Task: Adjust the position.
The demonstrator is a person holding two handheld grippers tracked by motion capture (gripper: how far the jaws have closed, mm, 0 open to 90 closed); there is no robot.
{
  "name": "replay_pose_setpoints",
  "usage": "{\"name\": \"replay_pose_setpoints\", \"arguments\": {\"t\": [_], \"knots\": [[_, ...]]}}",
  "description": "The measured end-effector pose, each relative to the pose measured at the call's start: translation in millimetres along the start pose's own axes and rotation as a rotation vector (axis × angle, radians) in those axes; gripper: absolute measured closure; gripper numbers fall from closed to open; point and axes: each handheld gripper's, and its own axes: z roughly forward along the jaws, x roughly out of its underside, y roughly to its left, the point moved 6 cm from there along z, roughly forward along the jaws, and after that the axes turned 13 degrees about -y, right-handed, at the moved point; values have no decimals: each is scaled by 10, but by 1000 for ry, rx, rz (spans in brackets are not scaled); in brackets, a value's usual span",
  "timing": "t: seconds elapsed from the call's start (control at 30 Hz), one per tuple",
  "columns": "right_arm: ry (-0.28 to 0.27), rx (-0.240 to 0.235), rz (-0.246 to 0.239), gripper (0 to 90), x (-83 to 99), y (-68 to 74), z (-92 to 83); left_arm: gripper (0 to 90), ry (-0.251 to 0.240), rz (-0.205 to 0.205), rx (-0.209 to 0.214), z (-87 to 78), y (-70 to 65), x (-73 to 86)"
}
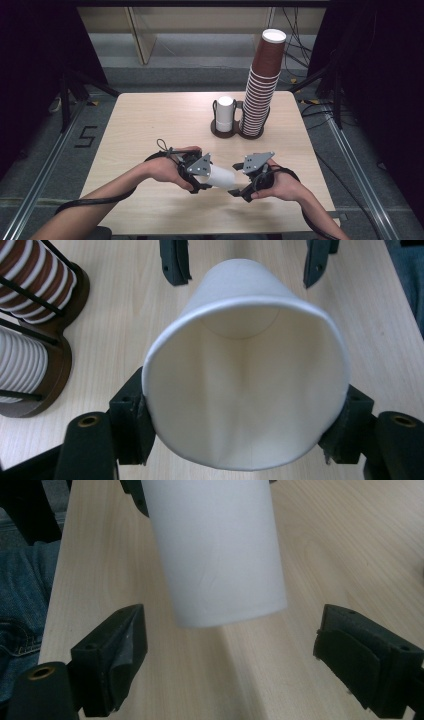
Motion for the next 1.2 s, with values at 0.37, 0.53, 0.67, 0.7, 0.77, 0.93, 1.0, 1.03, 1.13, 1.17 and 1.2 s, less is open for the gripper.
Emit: {"name": "replay_pose_setpoints", "arguments": {"t": [0.37, 0.53, 0.67, 0.7, 0.77, 0.93, 1.0, 1.03, 1.13, 1.17, 1.2], "knots": [[-4, 11, -10, 162, 16, -22, 24, 300, 118, 39, 22, -78, 95, -12], [-5, 20, -17, 175, -2, -33, 55, 300, 184, 53, 43, -74, 114, -4], [-6, 17, -11, 183, -23, -20, 90, 299, 217, 65, 45, -56, 124, -21], [-9, 14, -13, 184, -29, -17, 99, 299, 224, 67, 47, -48, 123, -23], [-10, 17, -17, 188, -39, -14, 121, 298, 250, 86, 52, -43, 131, -30], [-23, 36, -16, 228, -73, -18, 175, 298, 280, 106, 58, -38, 140, -49], [-33, 48, -20, 238, -91, -33, 199, 298, 311, 136, 66, -54, 161, -50], [-37, 52, -18, 243, -97, -36, 210, 298, 318, 140, 67, -52, 161, -48], [-39, 51, -29, 254, -120, -38, 250, 298, 324, 150, 72, -45, 154, -43], [-39, 51, -29, 261, -132, -29, 269, 298, 325, 151, 72, -42, 152, -43], [-41, 53, -35, 264, -142, -28, 286, 298, 325, 151, 71, -39, 151, -42]]}}
